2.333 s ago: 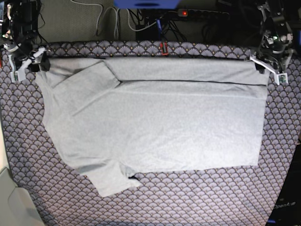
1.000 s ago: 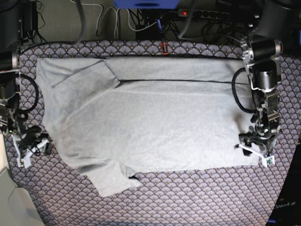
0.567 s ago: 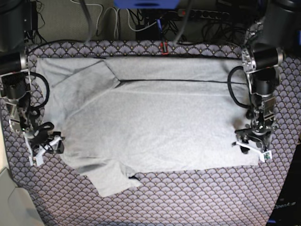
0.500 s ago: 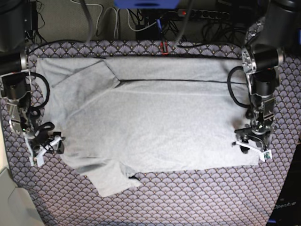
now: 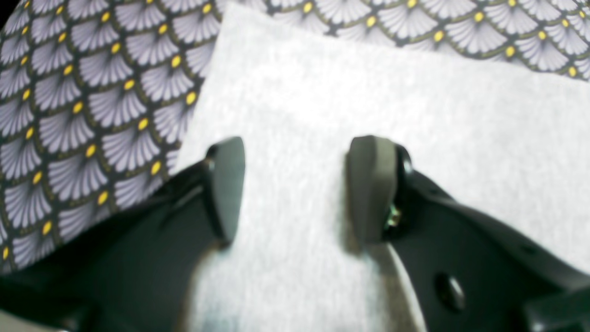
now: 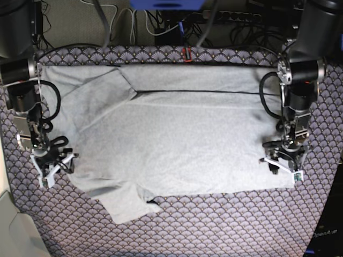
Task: Fold the T-shirt properly
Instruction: 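Move both grippers to the shirt's side edges midway down the body, then grasp the shirt's side edges with both grippers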
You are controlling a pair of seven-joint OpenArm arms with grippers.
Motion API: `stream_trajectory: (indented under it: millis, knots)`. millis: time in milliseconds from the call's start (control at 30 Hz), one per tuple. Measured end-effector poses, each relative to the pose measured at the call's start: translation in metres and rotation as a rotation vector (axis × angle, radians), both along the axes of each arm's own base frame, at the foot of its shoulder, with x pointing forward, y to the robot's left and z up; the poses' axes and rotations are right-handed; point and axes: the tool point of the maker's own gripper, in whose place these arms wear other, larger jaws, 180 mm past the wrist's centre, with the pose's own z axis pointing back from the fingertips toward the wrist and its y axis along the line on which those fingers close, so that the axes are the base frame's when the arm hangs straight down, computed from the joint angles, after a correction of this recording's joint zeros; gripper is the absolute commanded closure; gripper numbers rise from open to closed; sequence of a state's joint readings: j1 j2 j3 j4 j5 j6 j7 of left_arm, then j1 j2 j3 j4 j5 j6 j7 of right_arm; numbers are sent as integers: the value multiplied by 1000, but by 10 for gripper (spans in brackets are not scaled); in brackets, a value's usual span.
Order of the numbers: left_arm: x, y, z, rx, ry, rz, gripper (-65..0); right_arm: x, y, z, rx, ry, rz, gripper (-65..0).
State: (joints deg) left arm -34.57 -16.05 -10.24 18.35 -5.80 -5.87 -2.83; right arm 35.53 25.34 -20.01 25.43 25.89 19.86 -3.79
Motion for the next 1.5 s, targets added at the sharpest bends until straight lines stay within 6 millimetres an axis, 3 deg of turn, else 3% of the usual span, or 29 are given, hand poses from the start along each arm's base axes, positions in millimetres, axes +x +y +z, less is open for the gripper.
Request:
stream_trajectory:
  millis: [133,567,700,867,1267,1500]
  knots:
    - [0,1,0,2,1,1,-353,-5,-5,-9,4,20,-26,-310]
    - [-3,5,-1,0,7,3,-353,-6,-7,-11,13,16,-38,-295]
    - [-6,23,3,24,5,27,-353,-10,-6,-14,19,0,-40,-200]
    - [-8,32,6,37,5,36,-353,-12,-6,-16,24,-1,-46,0]
    - [-5,32,10,35,-7,33,-353,-11,-5,-15,25,-2,-45,0]
    - [-4,34,12,39,-13,35,-353,-14,6,-13,19,-10,-5,0]
